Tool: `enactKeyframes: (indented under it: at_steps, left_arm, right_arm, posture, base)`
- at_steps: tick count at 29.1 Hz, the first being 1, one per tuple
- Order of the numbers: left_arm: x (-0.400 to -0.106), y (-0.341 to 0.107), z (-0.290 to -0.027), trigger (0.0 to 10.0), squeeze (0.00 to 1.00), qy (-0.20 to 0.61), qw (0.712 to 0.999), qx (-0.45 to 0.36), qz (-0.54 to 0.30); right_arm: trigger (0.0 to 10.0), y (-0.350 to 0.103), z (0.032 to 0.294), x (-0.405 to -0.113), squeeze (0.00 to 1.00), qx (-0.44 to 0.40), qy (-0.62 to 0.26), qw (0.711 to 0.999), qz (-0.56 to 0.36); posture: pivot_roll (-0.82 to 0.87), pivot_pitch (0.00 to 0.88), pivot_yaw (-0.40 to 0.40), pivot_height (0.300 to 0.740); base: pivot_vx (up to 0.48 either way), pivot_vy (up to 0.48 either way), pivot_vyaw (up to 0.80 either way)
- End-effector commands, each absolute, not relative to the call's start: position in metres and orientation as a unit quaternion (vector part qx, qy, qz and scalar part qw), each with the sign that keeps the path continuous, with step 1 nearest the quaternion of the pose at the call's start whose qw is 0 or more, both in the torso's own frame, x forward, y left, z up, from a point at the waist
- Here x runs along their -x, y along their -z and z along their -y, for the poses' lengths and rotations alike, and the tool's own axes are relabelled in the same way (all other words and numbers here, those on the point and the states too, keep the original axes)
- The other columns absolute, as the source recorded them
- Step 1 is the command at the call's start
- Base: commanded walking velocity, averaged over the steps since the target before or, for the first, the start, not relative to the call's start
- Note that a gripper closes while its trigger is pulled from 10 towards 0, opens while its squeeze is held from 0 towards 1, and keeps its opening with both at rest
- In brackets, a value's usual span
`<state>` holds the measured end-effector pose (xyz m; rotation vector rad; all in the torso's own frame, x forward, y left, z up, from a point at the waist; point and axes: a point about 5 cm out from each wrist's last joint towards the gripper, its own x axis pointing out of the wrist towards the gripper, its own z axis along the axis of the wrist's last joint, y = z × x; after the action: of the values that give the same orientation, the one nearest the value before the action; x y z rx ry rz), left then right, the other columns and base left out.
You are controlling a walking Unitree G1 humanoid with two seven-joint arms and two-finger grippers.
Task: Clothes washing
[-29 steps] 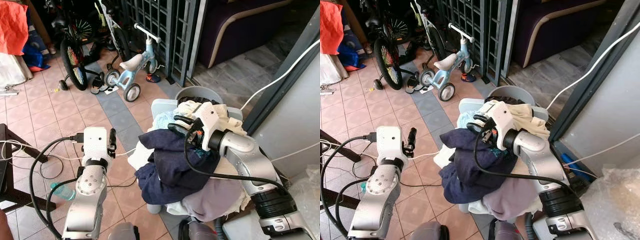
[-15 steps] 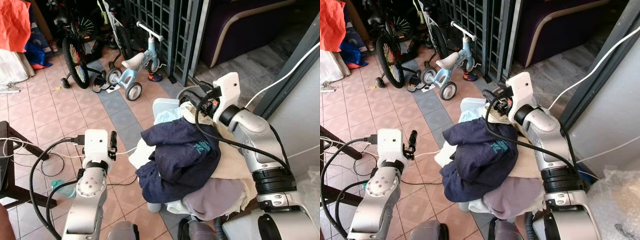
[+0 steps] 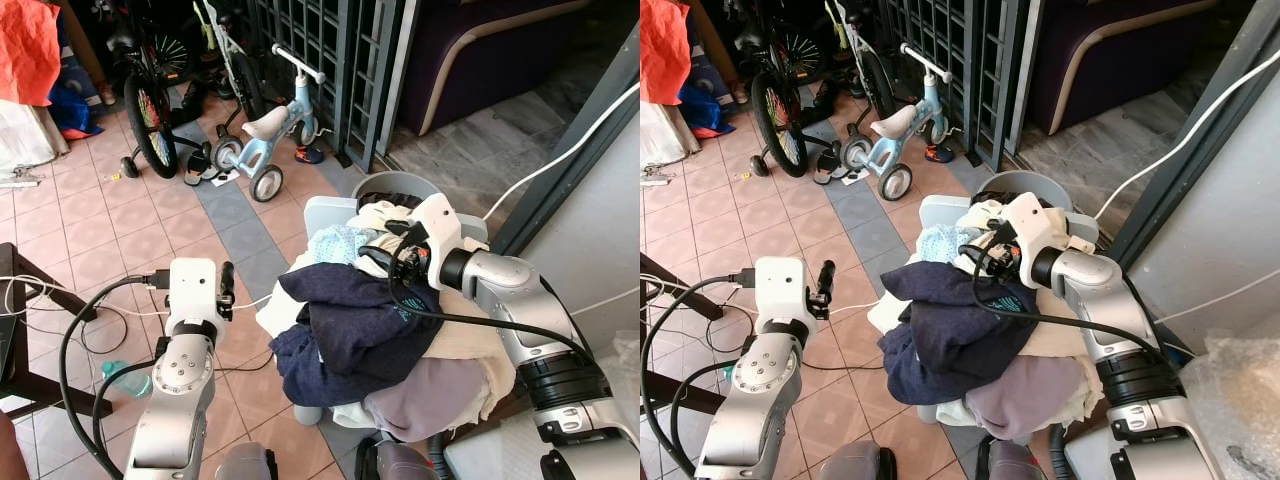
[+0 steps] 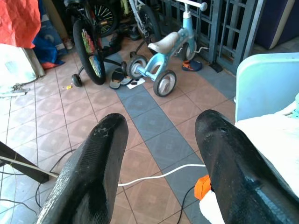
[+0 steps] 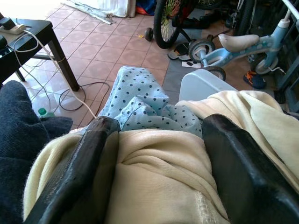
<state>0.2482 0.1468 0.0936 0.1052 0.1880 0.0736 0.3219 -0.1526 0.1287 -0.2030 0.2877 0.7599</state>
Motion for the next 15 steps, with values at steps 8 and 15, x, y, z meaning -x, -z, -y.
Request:
enactKeyframes:
  at_steps: [8, 15]
  left_arm:
    - [-0.250, -0.091, -0.146, 10.0, 0.00, -0.039, 0.993, -0.055, -0.101]
    - [-0.252, -0.091, -0.146, 10.0, 0.00, -0.040, 0.993, -0.055, -0.099]
  right_arm:
    - [0.0, -0.108, 0.163, -0.323, 0.00, 0.126, -0.321, 0.916, -0.205]
    - [0.0, -0.107, 0.165, -0.326, 0.00, 0.112, -0.296, 0.926, -0.205]
  posture:
    - [0.04, 0.078, 0.015, 0.740]
    - [0.04, 0.074, 0.016, 0.740]
  base:
    - [0.000, 0.000, 0.00]
    - [0.000, 0.000, 0.00]
